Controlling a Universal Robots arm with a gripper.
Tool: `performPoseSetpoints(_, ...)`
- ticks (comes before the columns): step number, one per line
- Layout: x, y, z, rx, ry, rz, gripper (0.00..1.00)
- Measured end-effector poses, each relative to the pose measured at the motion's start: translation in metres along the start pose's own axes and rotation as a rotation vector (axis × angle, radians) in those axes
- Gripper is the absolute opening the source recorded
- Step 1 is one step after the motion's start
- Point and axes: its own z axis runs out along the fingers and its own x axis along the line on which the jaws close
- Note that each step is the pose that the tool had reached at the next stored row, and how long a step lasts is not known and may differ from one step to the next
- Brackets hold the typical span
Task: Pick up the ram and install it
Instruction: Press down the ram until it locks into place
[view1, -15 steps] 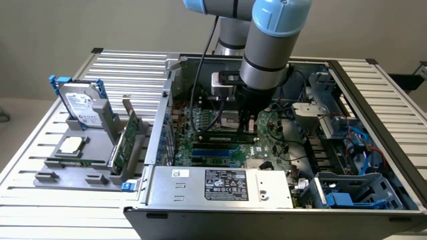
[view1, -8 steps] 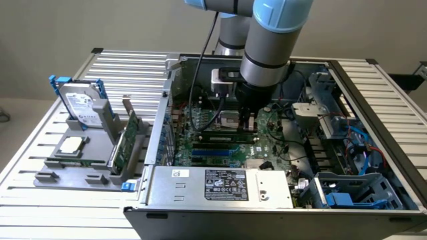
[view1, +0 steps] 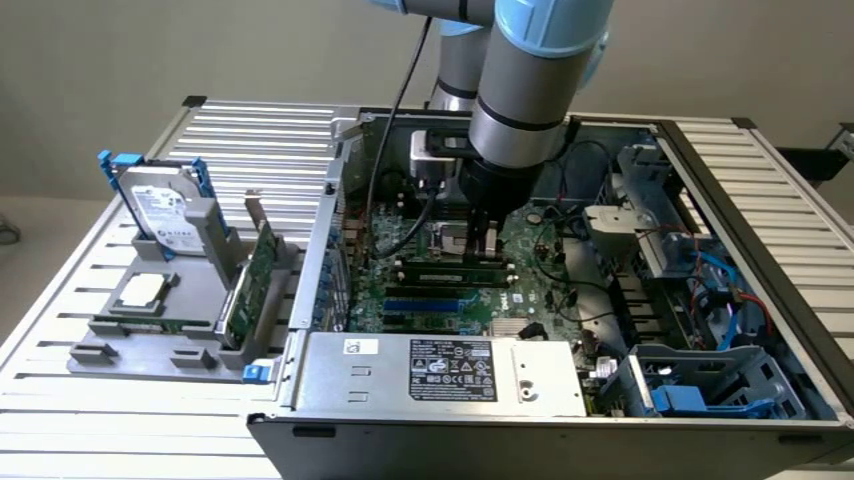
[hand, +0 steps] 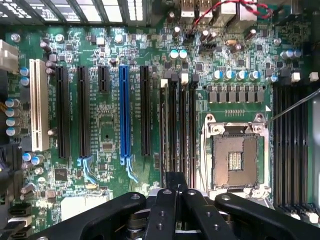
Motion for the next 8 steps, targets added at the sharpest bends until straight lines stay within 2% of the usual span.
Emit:
performPoseSetpoints(3, 0.0000, 0.0038, -0.0008, -0.0051, -0.0026, 0.000, 0.11)
performPoseSetpoints(8, 0.0000, 0.0044, -0.0009, -0.0058, -0.0032, 0.000, 0.11)
